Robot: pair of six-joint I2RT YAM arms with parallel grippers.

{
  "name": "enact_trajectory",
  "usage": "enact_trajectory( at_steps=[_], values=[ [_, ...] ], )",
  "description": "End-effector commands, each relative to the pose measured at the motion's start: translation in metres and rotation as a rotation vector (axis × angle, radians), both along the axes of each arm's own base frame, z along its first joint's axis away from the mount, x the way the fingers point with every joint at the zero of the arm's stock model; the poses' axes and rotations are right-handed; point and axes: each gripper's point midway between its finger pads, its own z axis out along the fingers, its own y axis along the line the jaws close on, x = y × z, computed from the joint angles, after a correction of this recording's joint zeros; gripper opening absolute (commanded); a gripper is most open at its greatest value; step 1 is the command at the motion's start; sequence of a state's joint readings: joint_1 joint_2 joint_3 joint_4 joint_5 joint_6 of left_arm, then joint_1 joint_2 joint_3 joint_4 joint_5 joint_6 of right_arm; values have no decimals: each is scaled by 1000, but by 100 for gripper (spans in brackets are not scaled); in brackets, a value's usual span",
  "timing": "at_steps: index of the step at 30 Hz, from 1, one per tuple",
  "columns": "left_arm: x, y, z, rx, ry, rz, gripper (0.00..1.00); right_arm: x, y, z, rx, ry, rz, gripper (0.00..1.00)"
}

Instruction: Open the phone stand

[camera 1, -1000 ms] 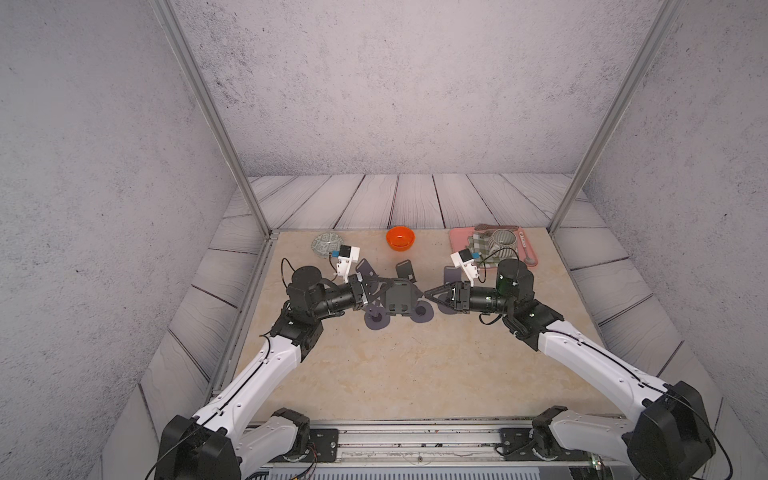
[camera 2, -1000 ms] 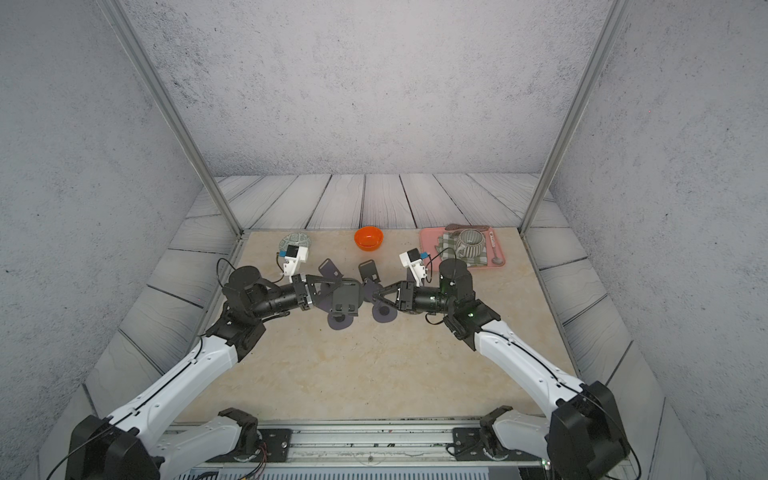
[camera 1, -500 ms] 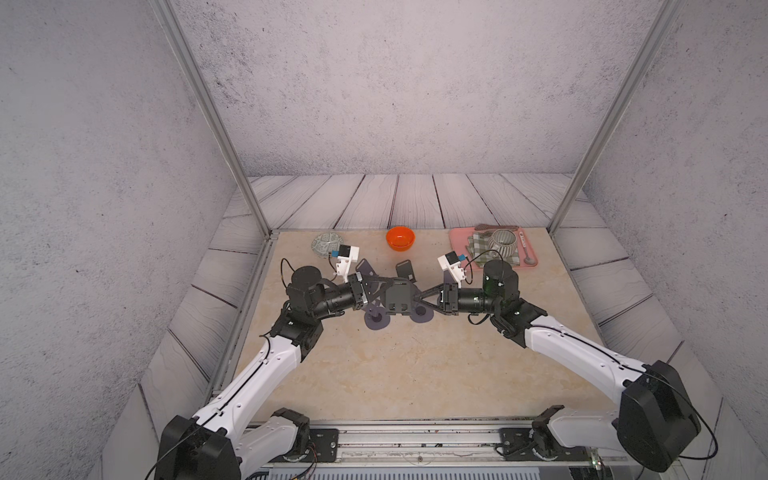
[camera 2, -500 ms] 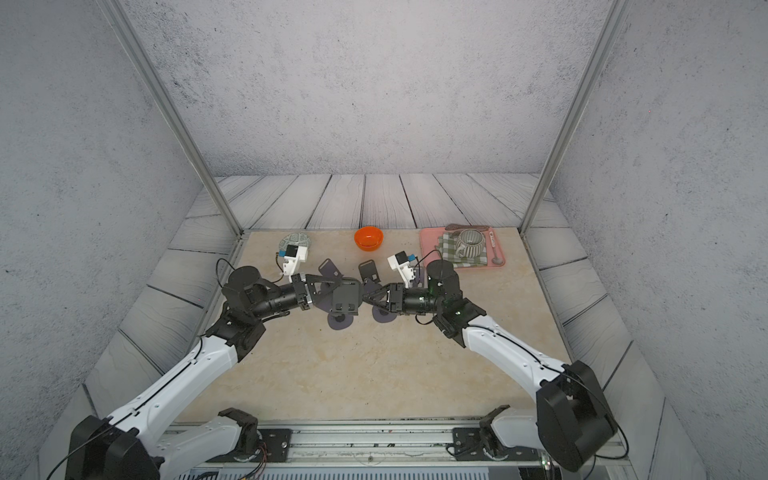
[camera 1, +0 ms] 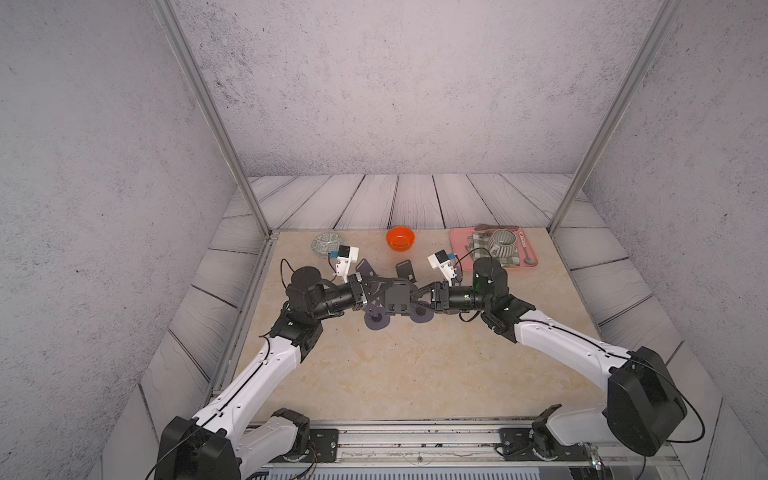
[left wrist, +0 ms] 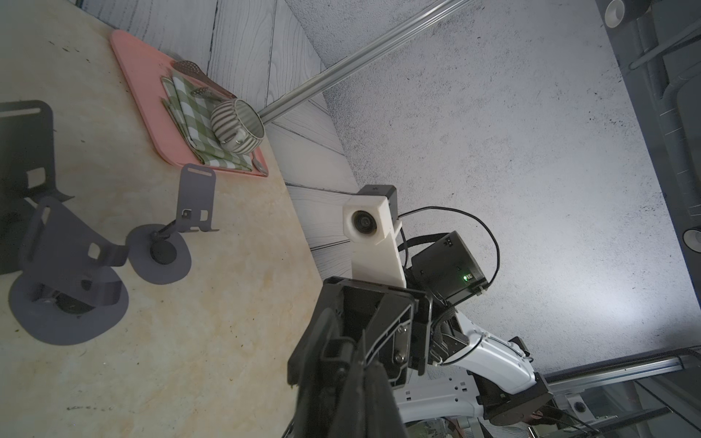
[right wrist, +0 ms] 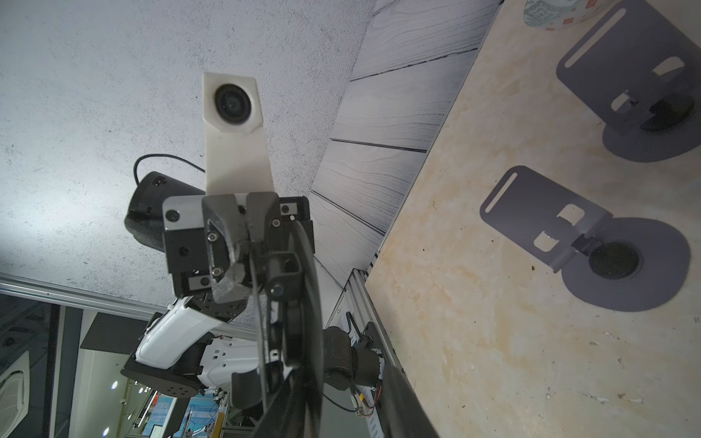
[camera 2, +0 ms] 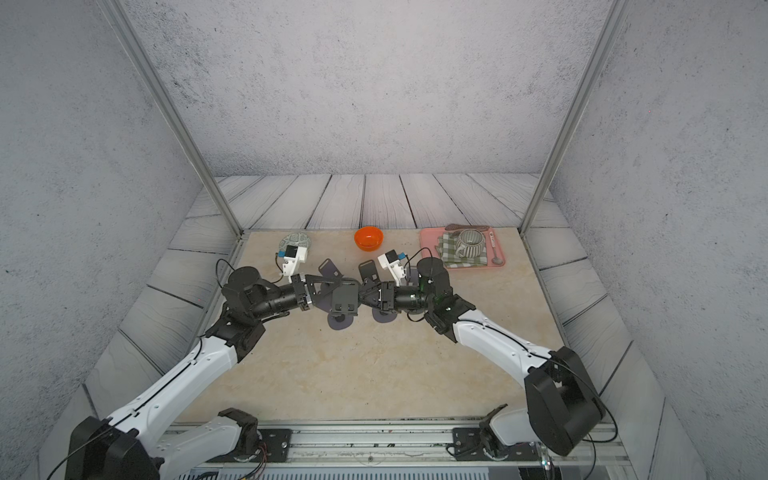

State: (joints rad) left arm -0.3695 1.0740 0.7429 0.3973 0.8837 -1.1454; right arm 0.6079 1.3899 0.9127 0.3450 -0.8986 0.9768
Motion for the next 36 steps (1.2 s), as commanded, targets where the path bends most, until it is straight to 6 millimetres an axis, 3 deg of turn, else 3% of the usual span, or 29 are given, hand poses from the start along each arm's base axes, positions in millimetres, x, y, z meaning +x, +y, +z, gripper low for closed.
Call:
enact_trajectory(
  at_steps=[1,5,10,14,18,23,36],
  values=[
    [-9,0,15,-24,-67,-24,0,-3,8,13,27,-27,35,36],
    [-9,-1,13,-16,-69,-25,0,-5,11,17,49,-23,53,28],
    [-11,-1,10,-2,-75,-30,0,-8,13,22,77,-5,79,0],
    [-19,-2,15,12,-88,-62,0,-15,13,19,57,16,121,0],
    [-40,-5,23,60,-123,-166,0,-31,7,16,-21,-32,210,0],
    [-53,-9,21,104,-111,-250,1,-39,7,30,-6,-72,271,0],
    [-64,-20,11,131,-85,-358,35,-38,11,44,-4,-105,309,0]
  ],
)
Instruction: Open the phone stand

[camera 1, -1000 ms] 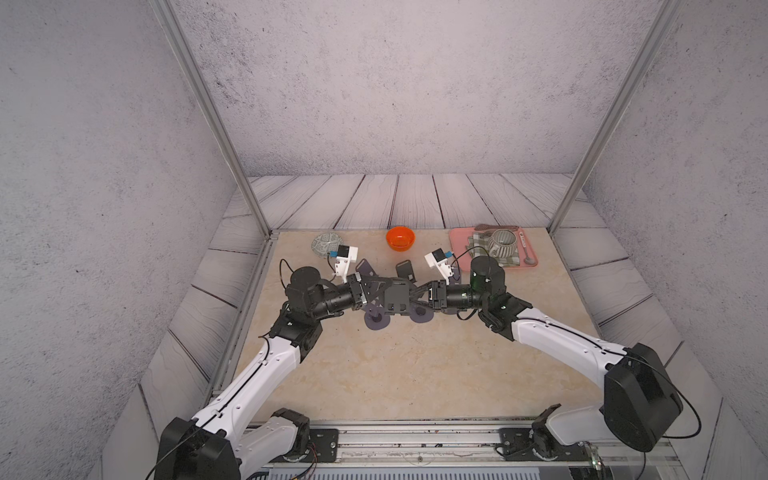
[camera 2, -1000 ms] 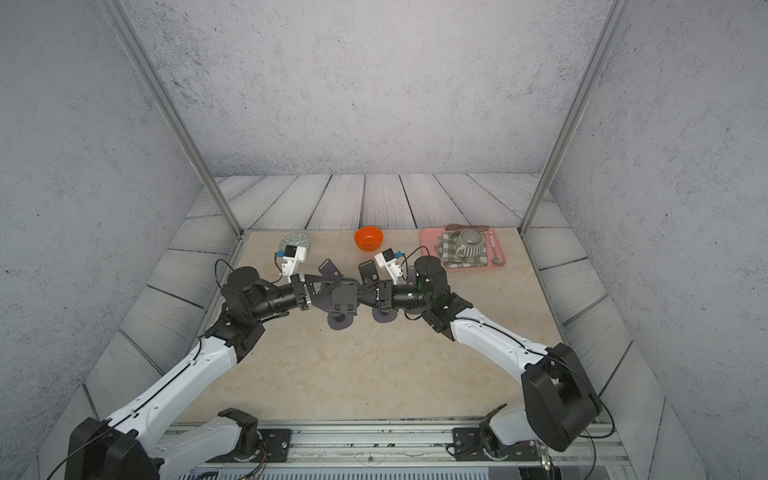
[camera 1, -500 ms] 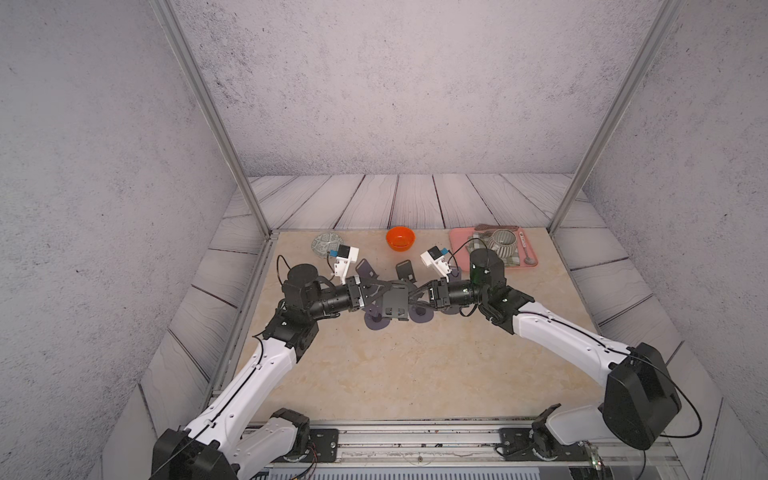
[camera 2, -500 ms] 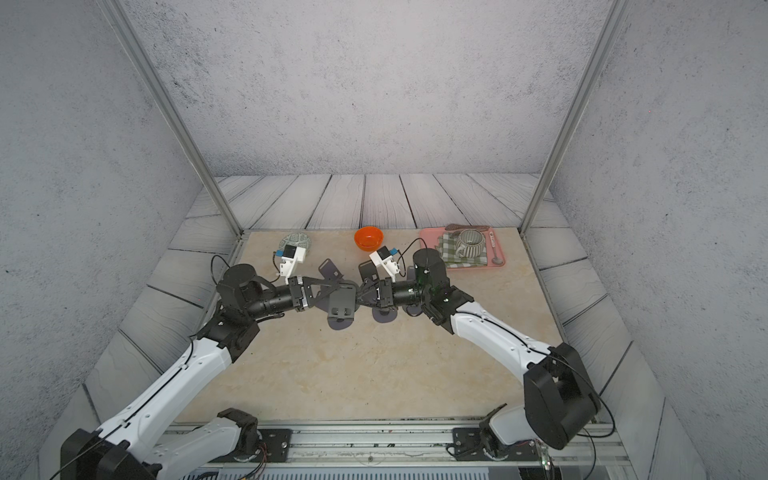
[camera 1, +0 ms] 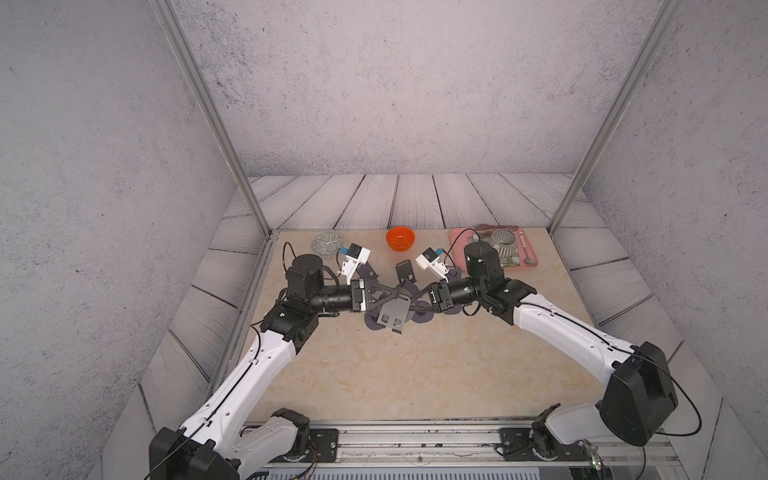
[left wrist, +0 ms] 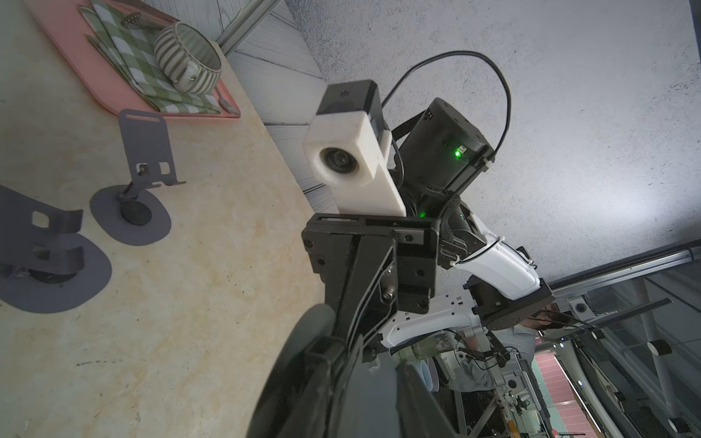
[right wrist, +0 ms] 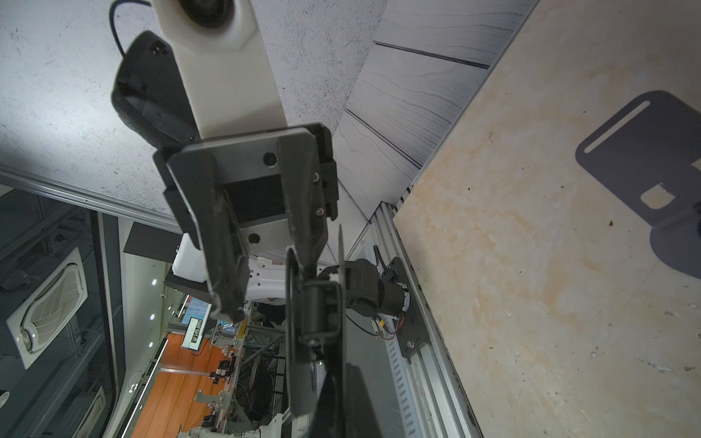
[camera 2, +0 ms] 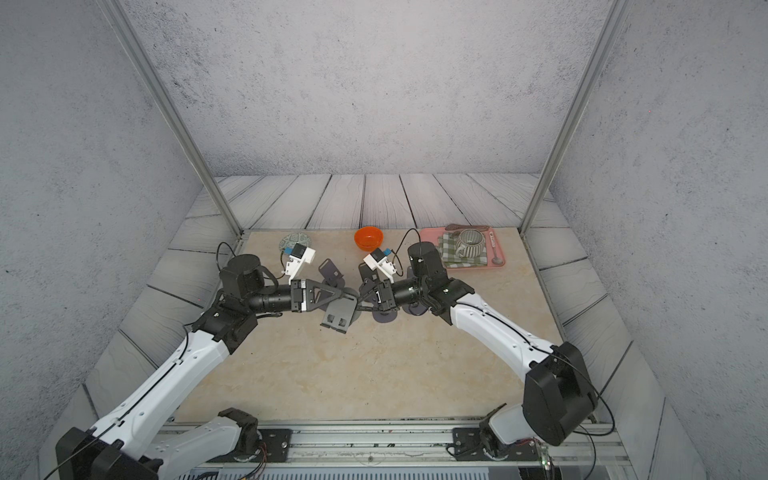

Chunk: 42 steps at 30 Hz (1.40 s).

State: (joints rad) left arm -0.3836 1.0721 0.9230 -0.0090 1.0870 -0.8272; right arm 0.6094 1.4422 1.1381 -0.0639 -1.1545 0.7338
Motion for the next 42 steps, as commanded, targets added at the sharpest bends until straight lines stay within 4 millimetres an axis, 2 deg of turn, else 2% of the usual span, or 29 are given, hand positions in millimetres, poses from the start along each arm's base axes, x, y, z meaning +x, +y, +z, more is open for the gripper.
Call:
enact_trajectory(
  at_steps=[1,3,5,6,7,11,14,17,25,28,32,36,39,42],
  values=[
    [-23,-10,1,5,17,-123,36,-1,7,23,52,-98,28,0],
    [-24,-9,-1,19,20,-128,30,-2,7,25,55,-100,35,0],
    [-25,-9,-2,32,27,-140,17,-2,8,26,56,-104,39,0],
    [-26,-9,-3,39,27,-146,5,-2,8,27,58,-104,43,0],
    [-25,-10,-4,47,31,-148,0,-2,8,28,59,-102,48,0],
    [-23,-10,2,41,5,-143,0,-3,8,28,59,-93,57,0],
    [-14,-11,18,9,-40,-99,0,-4,8,18,45,-57,69,0],
    [-4,-12,46,-55,-95,-56,0,-5,8,2,20,-8,72,0],
    [28,-6,146,-210,-323,94,0,-10,5,-56,-65,144,64,0],
    [35,0,170,-262,-398,144,0,-12,3,-78,-100,196,61,0],
    [48,9,178,-293,-420,209,0,-16,1,-100,-130,251,64,0],
    [59,32,184,-349,-448,324,0,-16,1,-117,-143,302,58,0],
    [55,47,187,-282,-573,440,0,-13,3,-124,-139,333,44,0],
    [42,58,193,-213,-706,501,0,-10,5,-124,-128,348,33,0]
  ],
)
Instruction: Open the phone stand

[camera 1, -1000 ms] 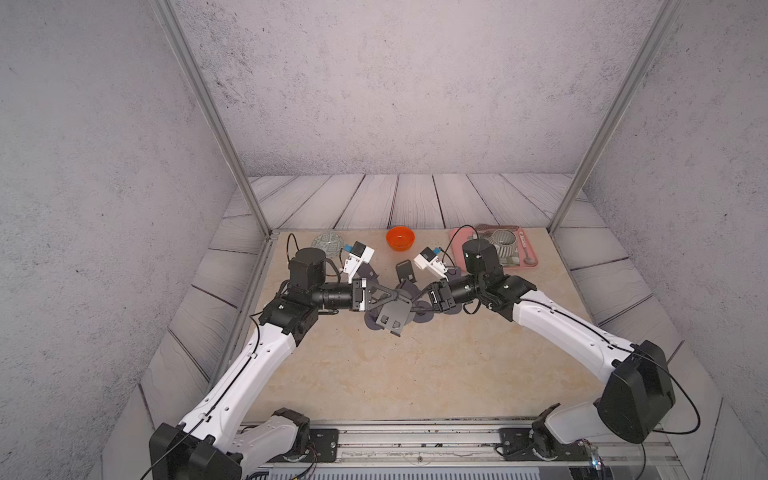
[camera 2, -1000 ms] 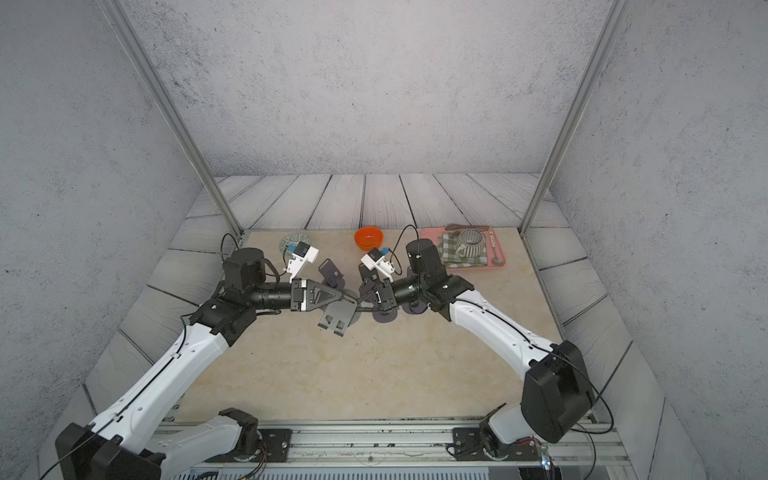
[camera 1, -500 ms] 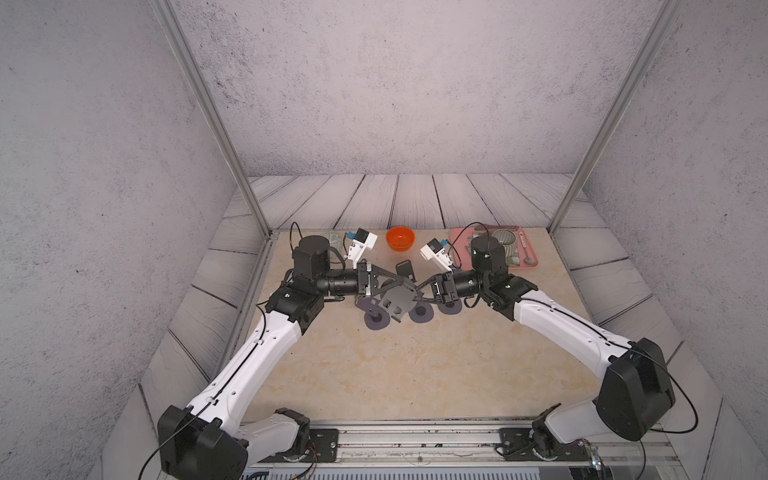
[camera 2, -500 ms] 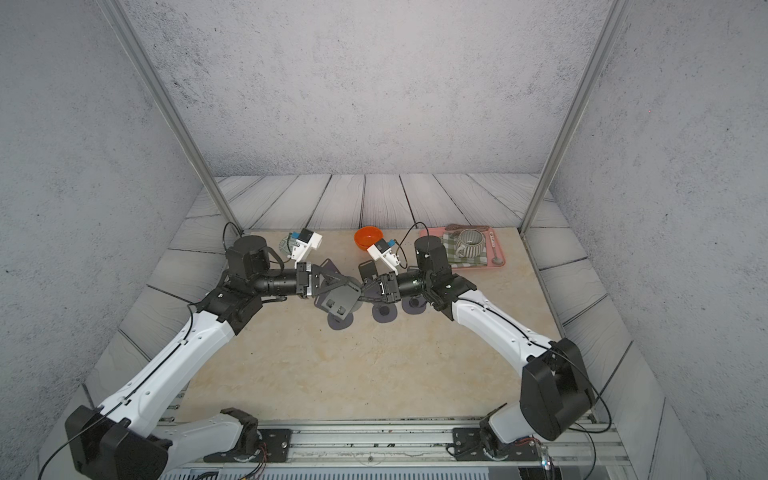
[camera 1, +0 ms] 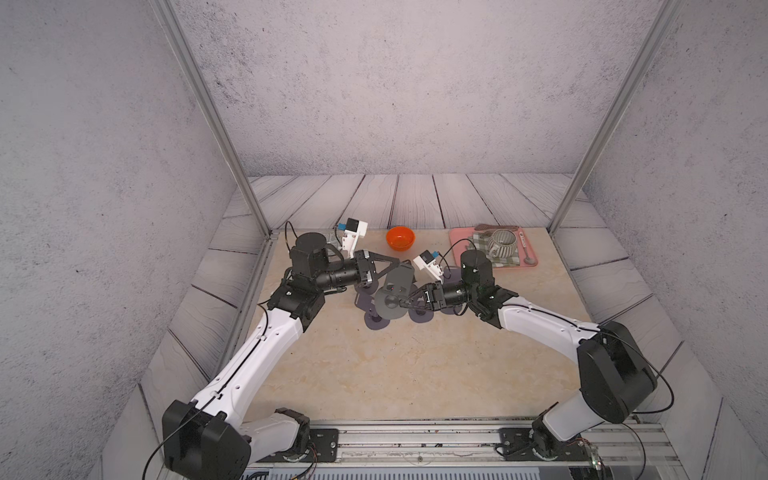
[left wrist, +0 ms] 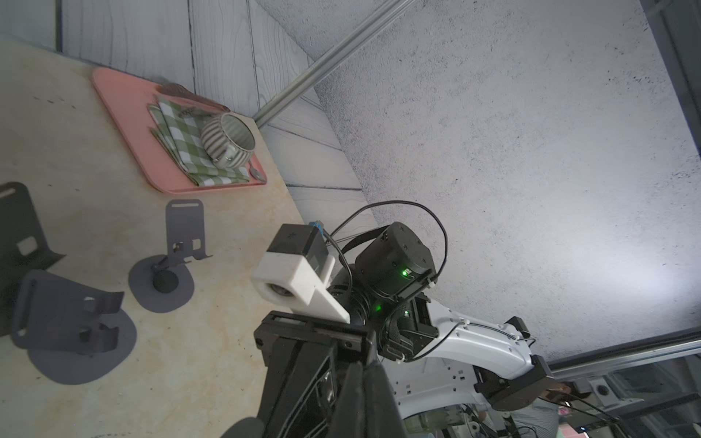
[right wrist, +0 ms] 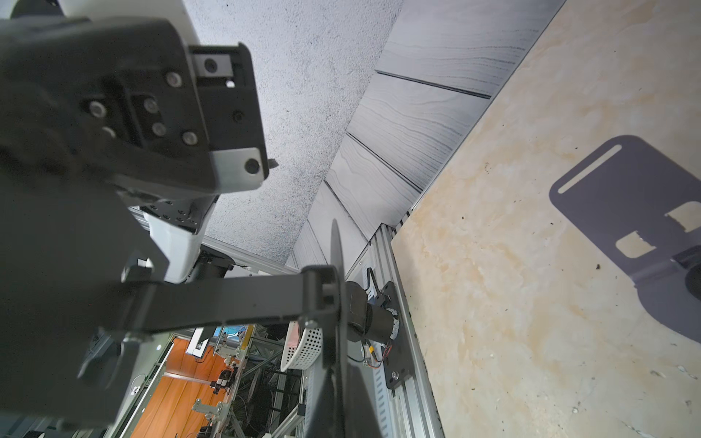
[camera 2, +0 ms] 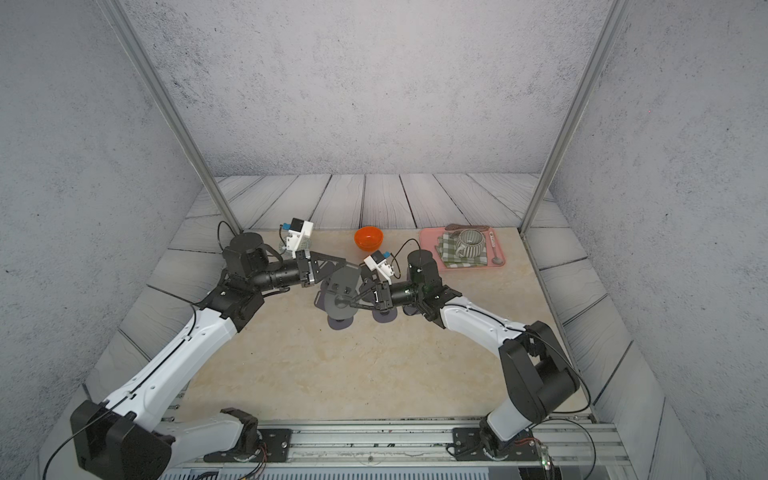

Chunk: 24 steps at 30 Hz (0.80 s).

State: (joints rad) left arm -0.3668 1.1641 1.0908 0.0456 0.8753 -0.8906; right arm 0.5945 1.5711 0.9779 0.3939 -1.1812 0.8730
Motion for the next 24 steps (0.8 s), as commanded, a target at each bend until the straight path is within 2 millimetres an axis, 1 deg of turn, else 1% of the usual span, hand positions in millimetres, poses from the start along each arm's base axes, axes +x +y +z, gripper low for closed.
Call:
enact_trajectory(
  at_steps=[1,3,5,9,12,14,17,20,24],
  values=[
    [-24,53,147,-90,-672,274,0,-32,-6,-77,-196,345,53,0],
    [-37,50,144,-34,-724,240,0,-27,-5,-70,-185,333,46,0],
    [-48,45,132,17,-748,211,0,-20,-5,-60,-169,325,35,0],
    [-65,36,96,95,-761,166,0,-1,-5,-33,-123,303,11,0],
    [-67,34,69,161,-766,195,0,9,-3,-14,-82,304,7,0],
    [-68,34,58,185,-777,204,0,10,-2,-11,-80,314,9,0],
    [-66,31,45,210,-775,197,0,12,-2,-16,-87,335,-1,0],
    [-67,22,32,244,-764,152,0,16,-2,-20,-88,351,-16,0],
    [-69,12,5,319,-730,109,0,27,-2,-16,-78,343,-34,0]
  ],
)
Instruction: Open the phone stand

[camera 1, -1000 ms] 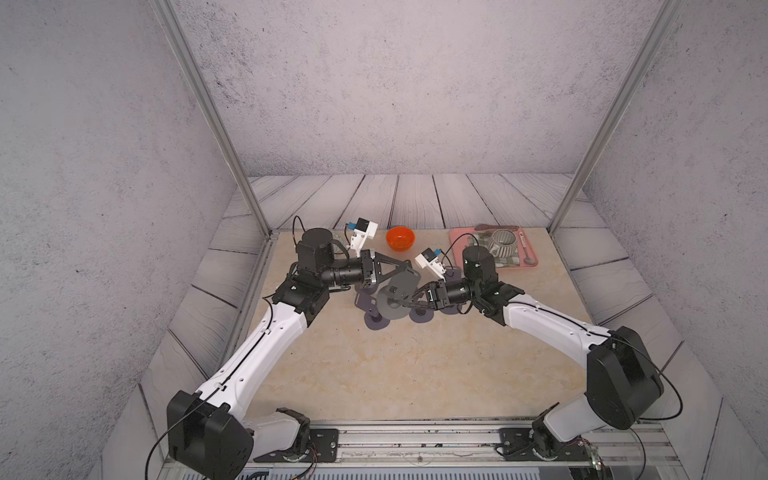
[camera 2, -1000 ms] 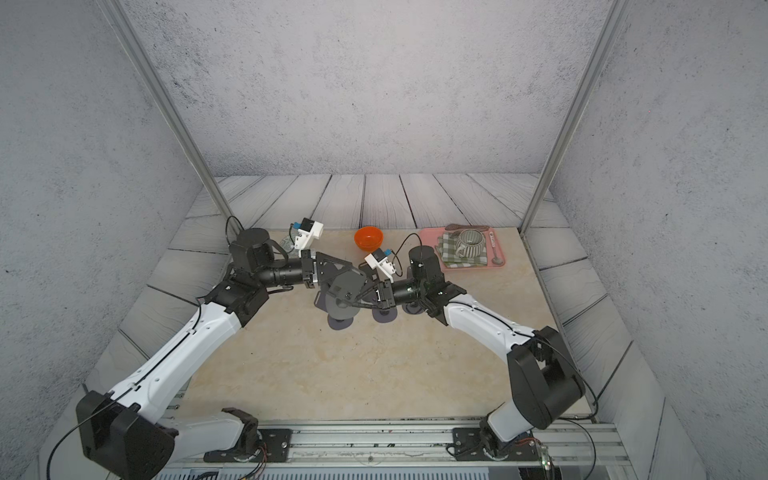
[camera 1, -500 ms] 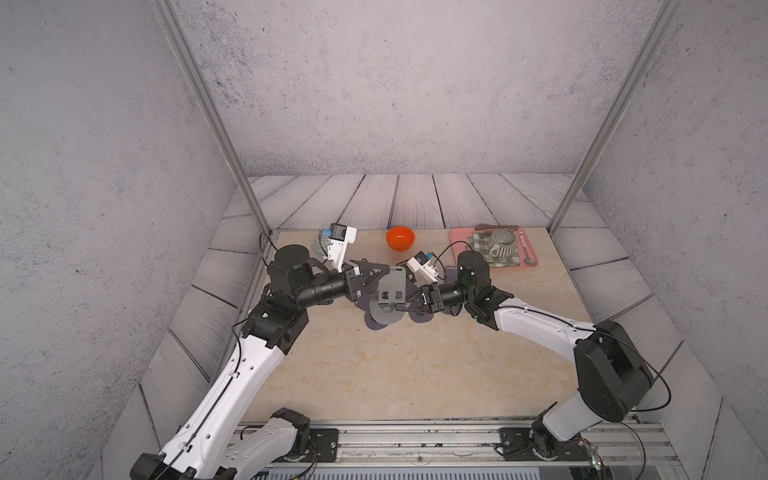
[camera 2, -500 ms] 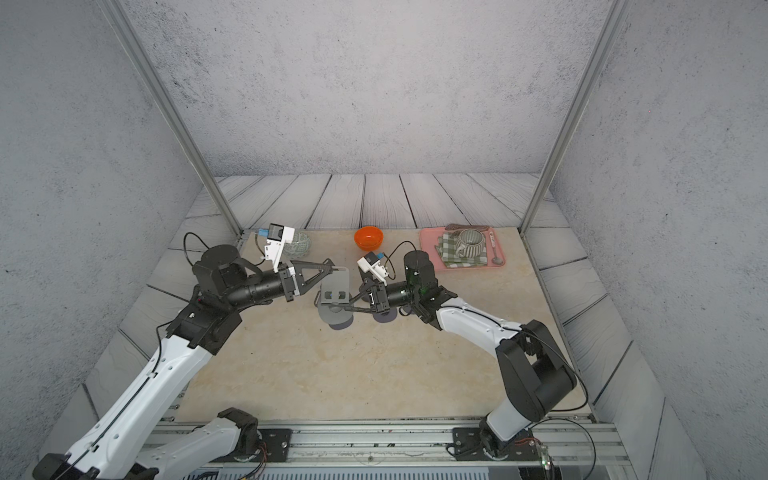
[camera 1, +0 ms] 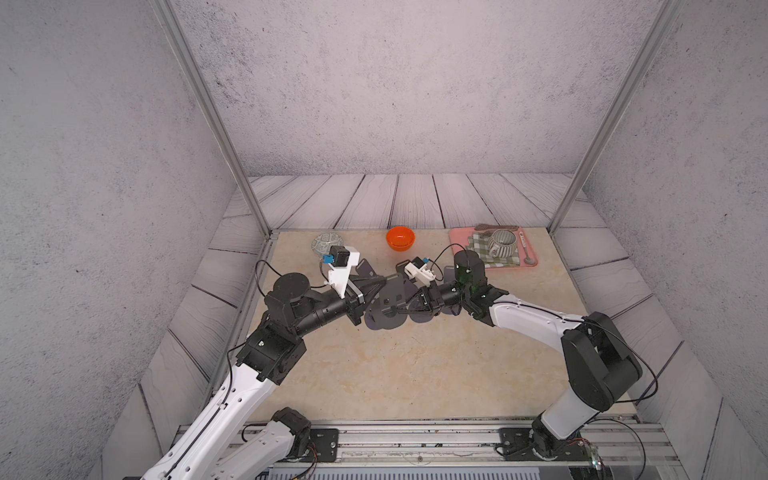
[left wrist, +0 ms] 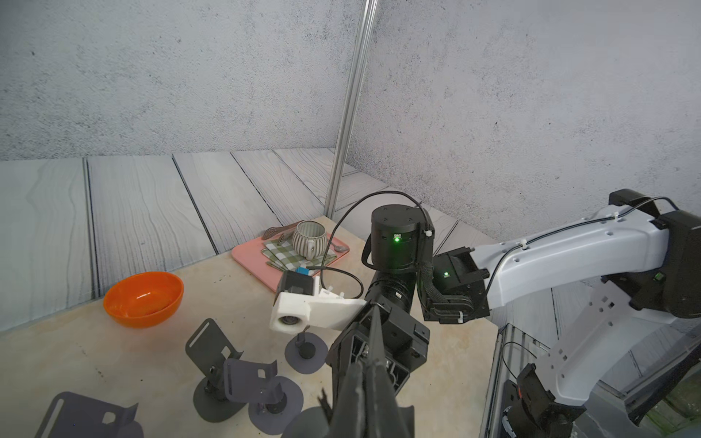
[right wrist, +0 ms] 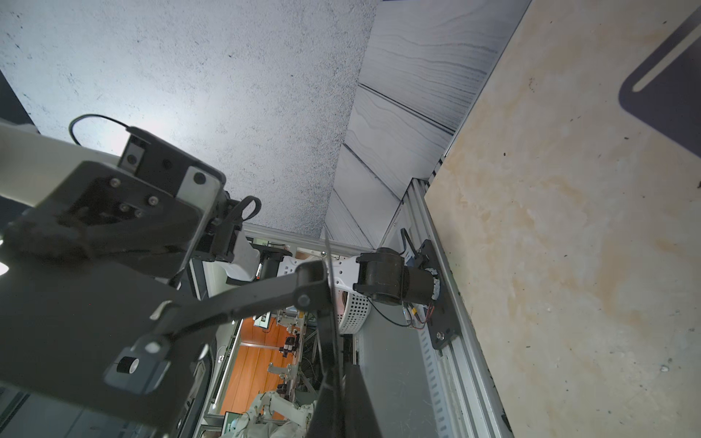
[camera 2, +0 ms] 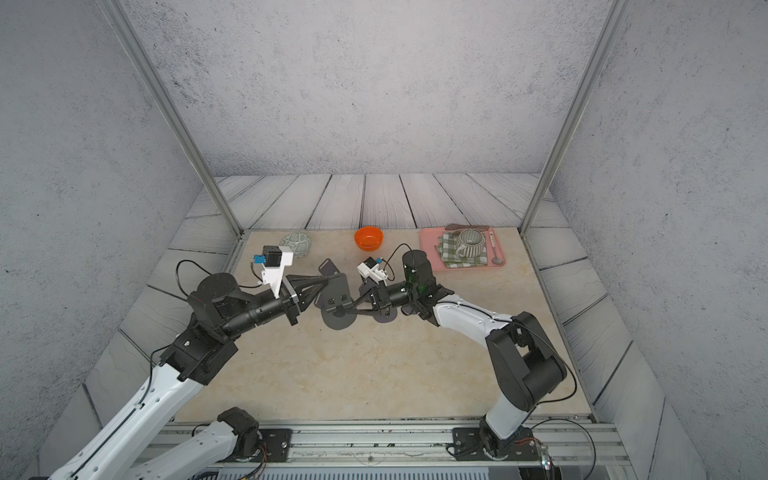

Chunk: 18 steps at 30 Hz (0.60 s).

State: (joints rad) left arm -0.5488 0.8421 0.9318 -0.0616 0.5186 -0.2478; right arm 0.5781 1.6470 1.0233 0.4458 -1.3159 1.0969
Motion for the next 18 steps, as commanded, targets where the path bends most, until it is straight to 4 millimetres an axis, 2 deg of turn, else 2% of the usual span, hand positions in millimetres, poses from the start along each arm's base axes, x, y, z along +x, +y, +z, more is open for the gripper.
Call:
enact_trajectory(
  at_steps=[1,6,11,15,16,18],
  values=[
    [-8,-5,-4,55,-77,-12,0,31,-2,-17,-79,124,-121,0],
    [-6,-5,-27,99,-28,9,0,48,-2,-7,-64,105,-136,0],
    [5,-9,-29,84,7,30,0,51,-4,1,-86,62,-134,0],
    [14,-19,-29,61,63,17,0,48,-19,4,-193,-57,-169,1],
    [15,-22,-29,53,78,5,0,48,-24,4,-225,-91,-184,6],
    [20,-29,-28,35,98,-9,0,54,-37,8,-272,-152,-230,22]
  ],
)
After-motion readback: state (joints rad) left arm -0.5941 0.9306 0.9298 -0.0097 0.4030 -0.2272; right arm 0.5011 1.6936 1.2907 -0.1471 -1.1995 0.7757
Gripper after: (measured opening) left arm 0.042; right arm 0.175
